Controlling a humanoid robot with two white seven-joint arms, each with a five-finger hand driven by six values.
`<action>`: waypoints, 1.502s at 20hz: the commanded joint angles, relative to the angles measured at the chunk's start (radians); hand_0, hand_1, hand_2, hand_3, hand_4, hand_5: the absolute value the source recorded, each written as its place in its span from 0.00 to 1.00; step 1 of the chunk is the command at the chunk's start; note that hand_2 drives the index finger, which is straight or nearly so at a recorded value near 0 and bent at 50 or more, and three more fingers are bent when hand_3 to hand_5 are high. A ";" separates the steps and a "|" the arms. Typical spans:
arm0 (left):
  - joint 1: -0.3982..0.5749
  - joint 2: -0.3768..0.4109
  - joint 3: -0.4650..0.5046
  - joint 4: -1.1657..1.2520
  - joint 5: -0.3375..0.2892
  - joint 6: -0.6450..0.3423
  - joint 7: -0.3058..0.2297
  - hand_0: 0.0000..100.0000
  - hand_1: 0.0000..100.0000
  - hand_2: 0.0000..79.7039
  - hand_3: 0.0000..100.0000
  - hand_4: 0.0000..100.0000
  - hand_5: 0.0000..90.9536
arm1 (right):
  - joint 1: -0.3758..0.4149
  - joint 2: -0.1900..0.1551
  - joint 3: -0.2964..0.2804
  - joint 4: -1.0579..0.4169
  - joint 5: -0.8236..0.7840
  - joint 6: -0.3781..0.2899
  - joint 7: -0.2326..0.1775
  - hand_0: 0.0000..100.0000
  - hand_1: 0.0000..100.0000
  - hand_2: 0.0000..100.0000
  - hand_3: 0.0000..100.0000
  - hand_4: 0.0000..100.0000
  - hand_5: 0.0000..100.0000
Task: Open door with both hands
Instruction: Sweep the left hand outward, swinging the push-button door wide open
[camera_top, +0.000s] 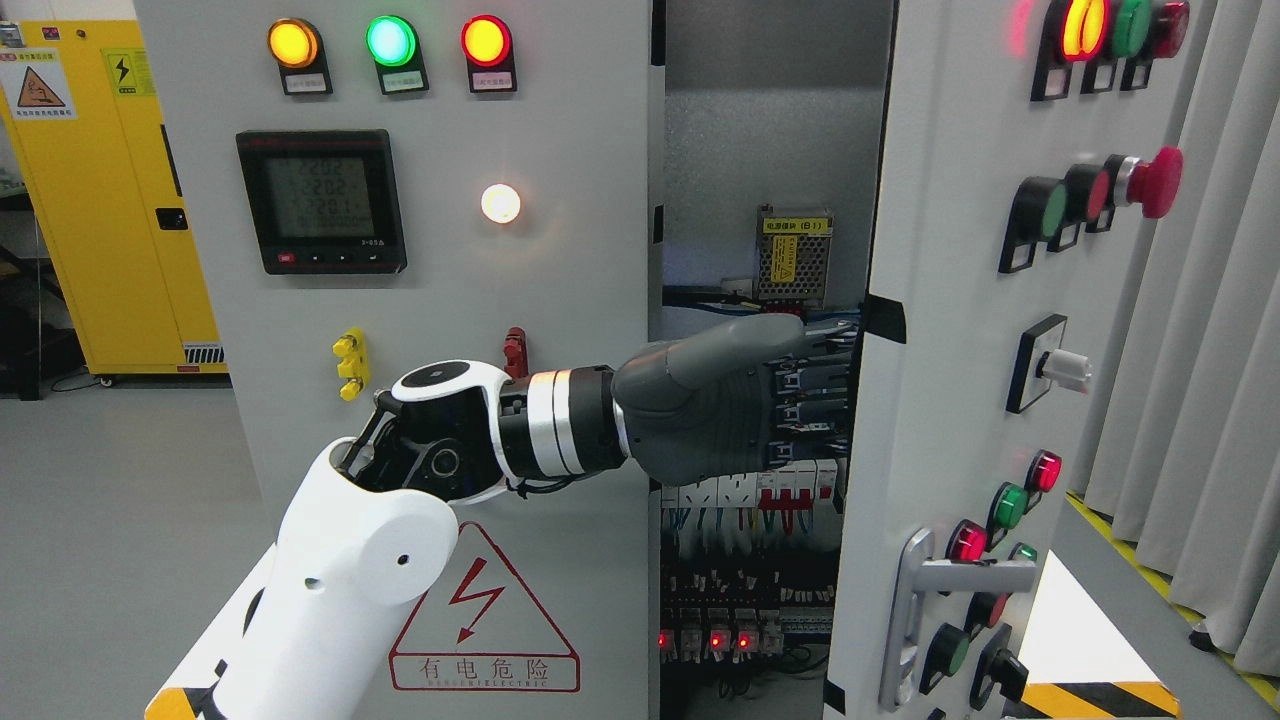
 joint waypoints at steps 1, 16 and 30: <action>-0.004 -0.104 -0.011 0.028 -0.016 0.001 0.000 0.12 0.56 0.00 0.00 0.00 0.00 | 0.000 0.000 0.000 0.001 0.000 0.000 0.001 0.00 0.50 0.04 0.00 0.00 0.00; -0.019 -0.210 -0.014 0.004 -0.074 0.003 0.043 0.12 0.56 0.00 0.00 0.00 0.00 | 0.000 0.000 0.000 -0.001 0.000 0.000 0.001 0.00 0.50 0.04 0.00 0.00 0.00; -0.015 -0.230 -0.056 -0.102 -0.065 0.013 0.152 0.12 0.56 0.00 0.00 0.00 0.00 | 0.000 0.000 0.000 -0.002 0.000 0.000 0.001 0.00 0.50 0.04 0.00 0.00 0.00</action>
